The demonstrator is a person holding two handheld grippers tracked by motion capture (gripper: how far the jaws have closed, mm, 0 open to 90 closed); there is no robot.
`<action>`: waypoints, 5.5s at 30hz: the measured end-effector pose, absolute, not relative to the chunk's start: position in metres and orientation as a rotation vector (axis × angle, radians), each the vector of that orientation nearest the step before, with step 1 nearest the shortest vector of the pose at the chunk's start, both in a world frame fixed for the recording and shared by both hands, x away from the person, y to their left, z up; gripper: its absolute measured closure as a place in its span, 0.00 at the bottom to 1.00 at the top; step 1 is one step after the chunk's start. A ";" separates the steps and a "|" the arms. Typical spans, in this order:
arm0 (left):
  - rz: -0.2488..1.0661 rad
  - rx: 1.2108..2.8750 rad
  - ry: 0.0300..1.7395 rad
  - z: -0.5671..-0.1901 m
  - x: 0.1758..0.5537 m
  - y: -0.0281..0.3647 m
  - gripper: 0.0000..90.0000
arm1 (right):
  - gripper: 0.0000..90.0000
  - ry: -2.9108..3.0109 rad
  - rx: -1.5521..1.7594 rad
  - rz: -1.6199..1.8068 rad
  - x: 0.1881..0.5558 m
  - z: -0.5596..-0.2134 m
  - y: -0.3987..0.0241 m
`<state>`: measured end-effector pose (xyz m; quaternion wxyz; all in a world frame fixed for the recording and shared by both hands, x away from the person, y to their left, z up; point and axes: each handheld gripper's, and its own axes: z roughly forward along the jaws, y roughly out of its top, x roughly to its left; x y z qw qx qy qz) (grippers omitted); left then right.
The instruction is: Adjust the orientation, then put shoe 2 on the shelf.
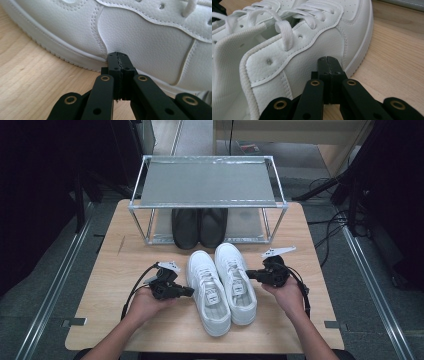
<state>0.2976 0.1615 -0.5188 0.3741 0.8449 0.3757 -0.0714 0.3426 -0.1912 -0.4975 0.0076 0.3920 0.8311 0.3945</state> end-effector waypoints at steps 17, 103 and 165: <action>-0.184 2.172 0.954 -0.518 0.291 0.152 1.00 | 1.00 2.593 1.220 1.217 0.351 -0.496 -0.196; -0.019 2.014 0.911 -0.466 0.293 0.204 0.49 | 0.73 2.446 1.093 1.033 0.261 -0.484 -0.107; 0.169 1.794 1.279 -0.475 0.285 0.310 0.57 | 0.85 3.022 0.216 1.351 0.361 -0.354 -0.090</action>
